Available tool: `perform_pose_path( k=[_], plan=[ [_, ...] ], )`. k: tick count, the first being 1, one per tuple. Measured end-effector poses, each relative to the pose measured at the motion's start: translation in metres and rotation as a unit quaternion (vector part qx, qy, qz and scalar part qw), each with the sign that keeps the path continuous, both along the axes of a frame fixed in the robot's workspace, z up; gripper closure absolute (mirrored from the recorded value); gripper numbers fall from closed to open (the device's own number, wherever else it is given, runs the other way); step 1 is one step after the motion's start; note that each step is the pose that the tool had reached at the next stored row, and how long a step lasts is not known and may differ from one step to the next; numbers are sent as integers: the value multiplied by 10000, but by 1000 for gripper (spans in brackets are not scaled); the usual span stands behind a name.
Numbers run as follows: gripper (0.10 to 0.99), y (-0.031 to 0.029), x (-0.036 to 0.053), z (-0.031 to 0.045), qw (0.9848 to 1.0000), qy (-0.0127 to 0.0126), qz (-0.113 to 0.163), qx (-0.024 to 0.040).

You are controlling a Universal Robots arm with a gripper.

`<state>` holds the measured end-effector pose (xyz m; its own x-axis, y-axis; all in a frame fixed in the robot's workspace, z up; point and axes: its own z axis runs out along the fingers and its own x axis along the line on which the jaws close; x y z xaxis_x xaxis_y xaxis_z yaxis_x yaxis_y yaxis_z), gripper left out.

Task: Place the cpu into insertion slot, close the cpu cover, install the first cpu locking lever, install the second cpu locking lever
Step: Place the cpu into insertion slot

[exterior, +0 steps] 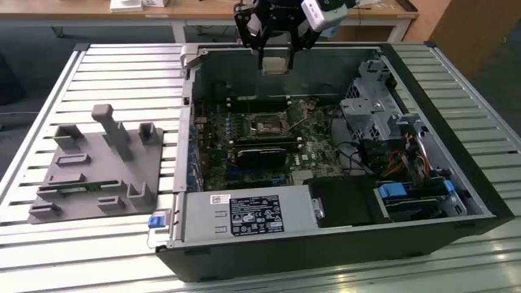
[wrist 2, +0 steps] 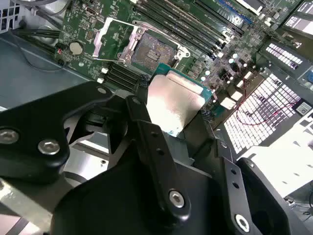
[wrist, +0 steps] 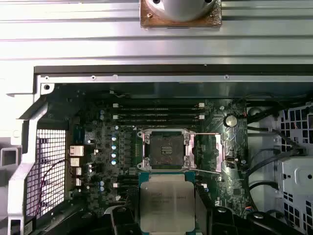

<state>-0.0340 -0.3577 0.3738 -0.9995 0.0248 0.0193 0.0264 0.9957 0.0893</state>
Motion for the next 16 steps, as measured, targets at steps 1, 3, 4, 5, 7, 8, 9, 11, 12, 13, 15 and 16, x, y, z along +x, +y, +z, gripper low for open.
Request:
perform_pose_path(
  k=[1, 3, 4, 5, 7, 8, 9, 11, 12, 13, 15, 16],
  plan=[
    [545, 0, 0, 0, 10000, 0, 0, 0],
    [545, 0, 0, 0, 10000, 0, 0, 0],
    [545, 0, 0, 0, 10000, 0, 0, 0],
    [545, 0, 0, 0, 10000, 0, 0, 0],
    [545, 0, 0, 0, 10000, 0, 0, 0],
    [545, 0, 0, 0, 10000, 0, -1, 0],
    [545, 0, 0, 0, 10000, 0, -5, 0],
    [545, 0, 0, -1, 10000, 0, -54, 0],
    [545, 0, 0, -1, 9999, 0, -108, 0],
    [545, 0, 0, -1, 9998, 0, -175, 0],
    [545, 0, 0, -3, 9994, 0, -354, 1],
    [545, 0, 0, -3, 9990, 0, -443, 0]
  ],
)
